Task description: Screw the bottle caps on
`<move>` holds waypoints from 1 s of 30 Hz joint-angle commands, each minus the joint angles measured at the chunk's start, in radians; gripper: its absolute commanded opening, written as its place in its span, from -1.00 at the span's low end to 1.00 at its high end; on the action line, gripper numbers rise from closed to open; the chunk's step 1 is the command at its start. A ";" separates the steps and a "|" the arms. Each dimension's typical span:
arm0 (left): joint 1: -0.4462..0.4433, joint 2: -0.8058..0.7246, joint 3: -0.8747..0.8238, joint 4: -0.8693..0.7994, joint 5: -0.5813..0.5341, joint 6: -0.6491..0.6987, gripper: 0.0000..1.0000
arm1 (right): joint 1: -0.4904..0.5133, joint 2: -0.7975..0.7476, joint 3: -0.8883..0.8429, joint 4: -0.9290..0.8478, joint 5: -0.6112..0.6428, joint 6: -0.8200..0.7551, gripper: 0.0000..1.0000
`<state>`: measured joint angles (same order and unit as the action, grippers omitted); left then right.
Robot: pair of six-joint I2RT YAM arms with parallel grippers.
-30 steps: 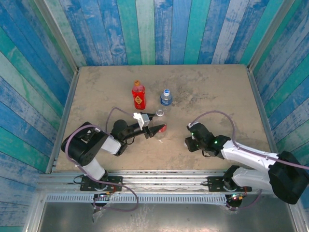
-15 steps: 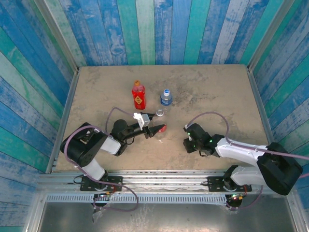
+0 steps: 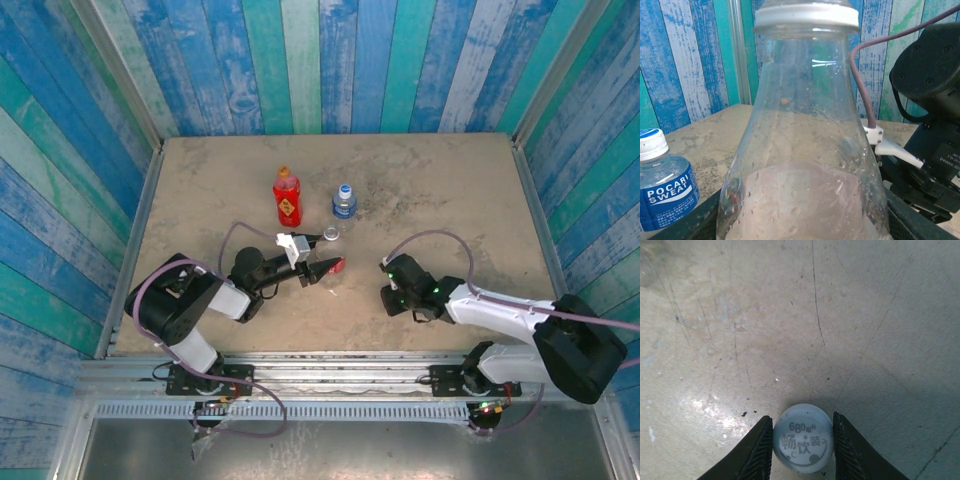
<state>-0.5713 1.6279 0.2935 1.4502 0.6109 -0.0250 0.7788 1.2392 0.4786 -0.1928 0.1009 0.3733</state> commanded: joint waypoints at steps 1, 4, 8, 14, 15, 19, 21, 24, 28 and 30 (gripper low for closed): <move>0.003 0.012 -0.013 -0.104 -0.004 0.037 0.24 | 0.007 -0.062 0.059 -0.063 0.019 -0.019 -0.33; 0.003 0.014 -0.011 -0.099 0.000 0.032 0.23 | 0.005 -0.108 0.111 -0.115 0.012 -0.032 -0.32; 0.002 0.019 -0.008 -0.099 0.001 0.033 0.23 | 0.005 -0.150 0.191 -0.177 -0.001 -0.057 -0.32; 0.003 0.019 -0.008 -0.103 0.007 0.032 0.24 | 0.006 -0.168 0.342 -0.256 -0.053 -0.103 -0.30; 0.003 0.019 -0.008 -0.106 0.007 0.034 0.24 | 0.006 -0.169 0.366 -0.259 -0.063 -0.109 -0.30; 0.004 0.024 -0.005 -0.109 0.006 0.037 0.26 | 0.007 -0.140 0.488 -0.292 -0.092 -0.137 -0.30; 0.004 0.032 -0.002 -0.108 0.006 0.039 0.26 | 0.008 -0.116 0.551 -0.304 -0.100 -0.155 -0.30; 0.005 0.039 0.002 -0.100 0.012 0.036 0.26 | 0.009 -0.064 0.652 -0.323 -0.132 -0.187 -0.29; 0.003 0.041 0.002 -0.101 0.010 0.037 0.26 | 0.018 0.018 0.781 -0.360 -0.191 -0.231 -0.28; 0.004 0.039 0.001 -0.102 0.009 0.037 0.26 | 0.028 0.054 0.830 -0.376 -0.207 -0.251 -0.28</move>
<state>-0.5713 1.6299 0.3000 1.4456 0.6193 -0.0204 0.7910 1.2572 1.2530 -0.5079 -0.0532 0.1745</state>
